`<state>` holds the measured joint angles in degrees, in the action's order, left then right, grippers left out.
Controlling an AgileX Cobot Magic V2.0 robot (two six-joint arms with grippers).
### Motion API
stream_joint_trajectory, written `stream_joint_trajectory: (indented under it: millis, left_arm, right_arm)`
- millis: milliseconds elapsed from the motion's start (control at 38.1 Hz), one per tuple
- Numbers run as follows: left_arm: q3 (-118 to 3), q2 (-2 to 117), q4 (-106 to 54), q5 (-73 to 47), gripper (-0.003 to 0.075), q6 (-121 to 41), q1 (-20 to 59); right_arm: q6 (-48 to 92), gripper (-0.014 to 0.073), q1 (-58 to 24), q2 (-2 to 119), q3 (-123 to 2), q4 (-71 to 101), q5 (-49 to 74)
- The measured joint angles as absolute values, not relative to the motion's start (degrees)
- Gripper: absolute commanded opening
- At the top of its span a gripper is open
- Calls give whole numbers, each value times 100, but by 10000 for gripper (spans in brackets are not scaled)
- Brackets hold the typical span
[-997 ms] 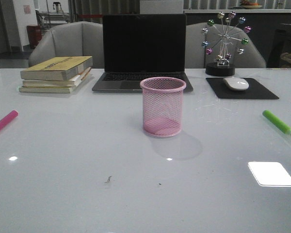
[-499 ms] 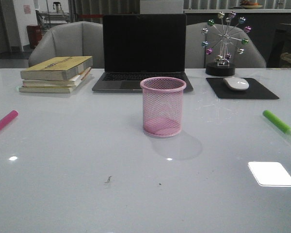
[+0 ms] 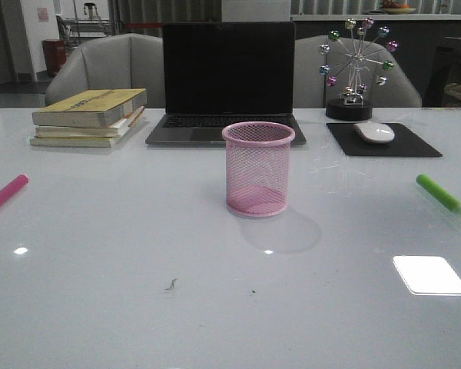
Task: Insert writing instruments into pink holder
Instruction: 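Close the right gripper on the green marker and lift it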
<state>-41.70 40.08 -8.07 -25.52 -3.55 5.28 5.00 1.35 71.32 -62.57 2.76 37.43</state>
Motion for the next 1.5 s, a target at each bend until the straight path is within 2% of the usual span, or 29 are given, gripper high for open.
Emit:
stream_joint_trajectory:
  millis: [289,577,1207,1260,1365,1496]
  left_arm:
    - [-4170,4008,-807,-2552,583,-355,528]
    - [-4170,4008,-807,-2552,583,-355,528]
    - [-4170,4008,-807,-2552,583,-355,528]
    - [-4170,4008,-807,-2552,583,-355,528]
    - [-4170,4008,-807,-2552,583,-355,528]
    - [-4170,4008,-807,-2552,583,-355,528]
  right_arm:
    - [500,384,135,8714,-6618,558,3625]
    - [500,384,135,10291,-6630,685,2920]
    - [488,381,227,11205,-6724,569,1953]
    - [488,339,252,11247,-6736,569,1915]
    - [488,139,302,11309,-6779,569,1902]
    - [488,112,328,11362,-6827,579,2003]
